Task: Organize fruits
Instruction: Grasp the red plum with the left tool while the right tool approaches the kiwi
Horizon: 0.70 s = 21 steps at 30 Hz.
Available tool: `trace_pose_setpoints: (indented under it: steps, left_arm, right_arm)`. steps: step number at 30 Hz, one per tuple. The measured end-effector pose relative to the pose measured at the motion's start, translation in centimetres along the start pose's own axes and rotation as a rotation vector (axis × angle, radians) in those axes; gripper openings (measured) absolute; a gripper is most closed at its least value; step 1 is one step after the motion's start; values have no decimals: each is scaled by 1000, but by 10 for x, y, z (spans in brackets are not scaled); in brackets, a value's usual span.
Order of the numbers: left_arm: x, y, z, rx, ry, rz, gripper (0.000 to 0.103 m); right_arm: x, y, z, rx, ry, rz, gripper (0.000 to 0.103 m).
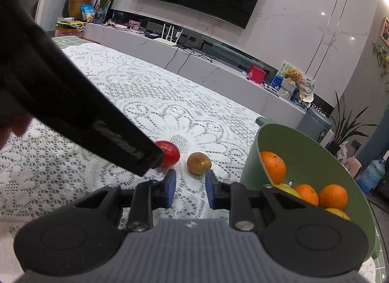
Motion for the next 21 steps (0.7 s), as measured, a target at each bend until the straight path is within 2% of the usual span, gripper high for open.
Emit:
trace_pose_setpoints:
  steps: [13, 17, 21]
  left_arm:
    - [3, -22, -1, -23, -6, 22, 49]
    - [3, -22, 0, -40, -5, 36, 37]
    - [4, -19, 0, -52, 0, 51, 36]
  right_arm:
    - [-6, -9, 1, 16, -29, -13, 21]
    - [-5, -12, 0, 8, -26, -18, 21]
    - [-4, -15, -5, -13, -19, -21, 21]
Point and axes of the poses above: each gripper's, at about its wrist camera, not at the fingertips, and y roughly against the way its jaws point, z to its right, x to its top, the point moved 4 cm from there along -y, roughly the way its jaws point, and after that the axes turned 1 degree about x, right-handed, at the moved point
